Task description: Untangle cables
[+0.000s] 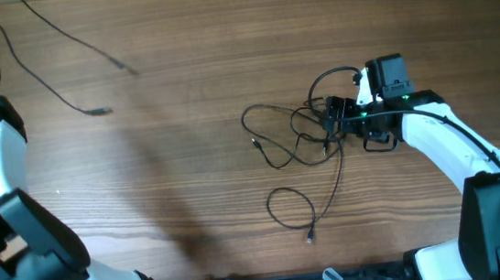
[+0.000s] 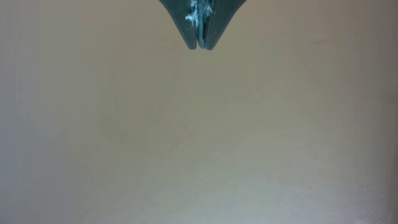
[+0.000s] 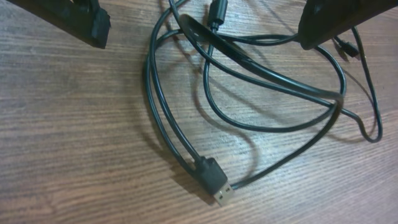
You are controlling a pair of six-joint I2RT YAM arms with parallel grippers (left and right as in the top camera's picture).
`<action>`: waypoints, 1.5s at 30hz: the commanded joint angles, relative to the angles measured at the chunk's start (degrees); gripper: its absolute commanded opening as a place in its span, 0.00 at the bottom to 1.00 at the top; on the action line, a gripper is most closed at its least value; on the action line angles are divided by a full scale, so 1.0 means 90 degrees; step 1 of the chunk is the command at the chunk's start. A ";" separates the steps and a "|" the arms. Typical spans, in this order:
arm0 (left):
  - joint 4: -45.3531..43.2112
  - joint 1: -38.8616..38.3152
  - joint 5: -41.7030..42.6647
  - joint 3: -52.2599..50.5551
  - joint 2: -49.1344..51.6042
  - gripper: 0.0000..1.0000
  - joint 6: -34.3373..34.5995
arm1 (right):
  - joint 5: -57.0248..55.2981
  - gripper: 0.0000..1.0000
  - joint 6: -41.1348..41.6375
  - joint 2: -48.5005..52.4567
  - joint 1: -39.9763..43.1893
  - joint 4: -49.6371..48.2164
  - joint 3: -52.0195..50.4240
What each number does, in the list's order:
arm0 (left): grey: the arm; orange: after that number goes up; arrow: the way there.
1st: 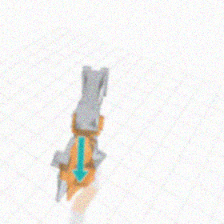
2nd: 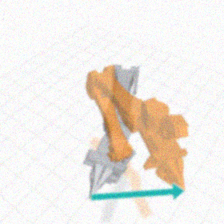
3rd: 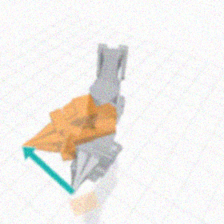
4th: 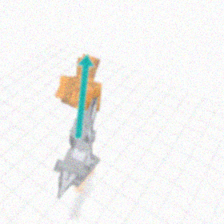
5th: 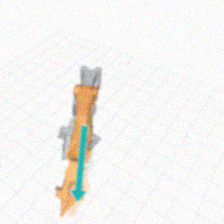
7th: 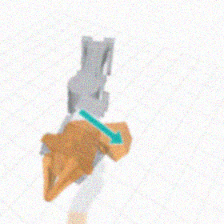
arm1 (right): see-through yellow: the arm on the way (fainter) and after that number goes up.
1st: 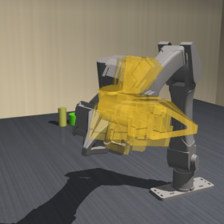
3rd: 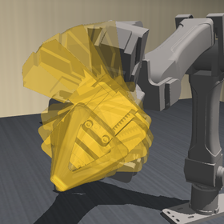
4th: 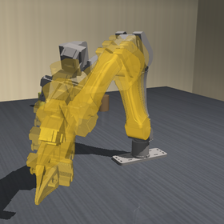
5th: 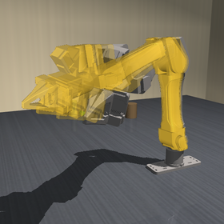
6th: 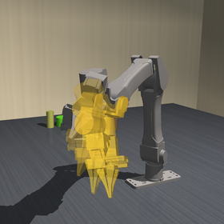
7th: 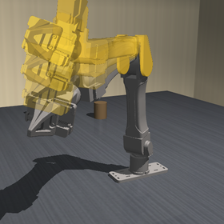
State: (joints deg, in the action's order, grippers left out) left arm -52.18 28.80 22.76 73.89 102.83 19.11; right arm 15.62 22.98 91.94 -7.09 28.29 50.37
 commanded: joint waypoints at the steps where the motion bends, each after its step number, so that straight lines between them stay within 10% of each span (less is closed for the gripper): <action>1: -0.0056 0.0143 -0.1761 0.0041 0.0119 0.04 -0.1438 | 0.0107 1.00 0.0301 -0.0044 -0.0022 0.0024 -0.0010; 7: 0.2327 0.0493 -0.3432 0.0041 0.0124 0.04 -0.1379 | 0.0270 1.00 0.0296 -0.0044 -0.0022 0.0044 -0.0010; 11: 0.4850 0.0758 -0.5132 0.0041 0.0172 0.04 0.0503 | 0.0270 0.99 0.0279 -0.0044 -0.0022 0.0049 -0.0010; 16: 0.7220 0.0593 -0.3055 0.0039 0.0180 0.04 0.3152 | 0.0274 1.00 0.0291 -0.0044 -0.0022 0.0019 -0.0010; 19: 0.6309 0.0197 -0.1367 0.0036 0.0262 0.04 0.3286 | 0.0272 1.00 0.0289 -0.0044 -0.0022 0.0056 -0.0010; 24: 0.5554 -0.0697 -0.1430 0.0036 0.0427 0.07 0.3060 | 0.0272 1.00 0.0289 -0.0044 -0.0022 0.0129 -0.0010; 27: 0.6346 -0.1093 -0.2652 0.0036 0.0675 1.00 0.2909 | 0.0267 1.00 0.0274 -0.0044 -0.0022 0.0415 -0.0010; 30: 0.7106 -0.1001 -0.2596 0.0041 0.0605 1.00 0.2970 | 0.0272 1.00 0.0277 -0.0044 -0.0019 0.0653 -0.0010; 35: 0.7655 -0.1139 0.0160 0.0041 0.0107 1.00 0.2392 | 0.0563 1.00 0.0299 -0.0044 -0.0019 0.0406 -0.0010; 41: 1.0673 -0.1409 -0.4534 0.0029 0.0121 1.00 0.3356 | 0.0554 1.00 0.0270 -0.0044 -0.0019 0.0444 -0.0010; 45: 1.1232 -0.1253 -0.5226 0.0012 0.0124 0.93 0.3067 | 0.0556 1.00 0.0274 -0.0044 -0.0019 0.0469 -0.0010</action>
State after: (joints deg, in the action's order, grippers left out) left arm 46.92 16.34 -12.88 74.19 104.36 47.33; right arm 19.51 25.45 91.94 -7.09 32.32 50.37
